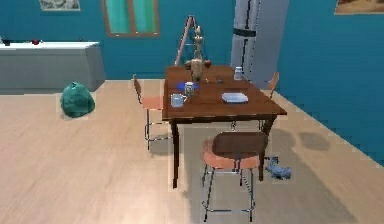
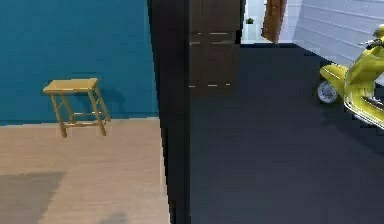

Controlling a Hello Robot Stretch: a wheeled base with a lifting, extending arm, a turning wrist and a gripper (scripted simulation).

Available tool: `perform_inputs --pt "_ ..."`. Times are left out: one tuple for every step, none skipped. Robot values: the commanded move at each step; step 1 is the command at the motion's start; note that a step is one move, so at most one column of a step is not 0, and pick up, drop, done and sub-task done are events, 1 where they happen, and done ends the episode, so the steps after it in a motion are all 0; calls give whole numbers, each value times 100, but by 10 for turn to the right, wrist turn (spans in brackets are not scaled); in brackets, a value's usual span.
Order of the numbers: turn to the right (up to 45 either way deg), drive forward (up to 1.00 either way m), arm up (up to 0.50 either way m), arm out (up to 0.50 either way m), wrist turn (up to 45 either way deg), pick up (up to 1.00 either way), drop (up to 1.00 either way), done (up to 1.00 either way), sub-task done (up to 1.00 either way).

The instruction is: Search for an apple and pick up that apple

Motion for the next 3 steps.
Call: perform_inputs --pt "-300 0 0 0 0 0 0 0 0" --pt "0 100 0 0 0 0 0 0 0" --pt "-60 0 0 0 0 0 0 0 0"
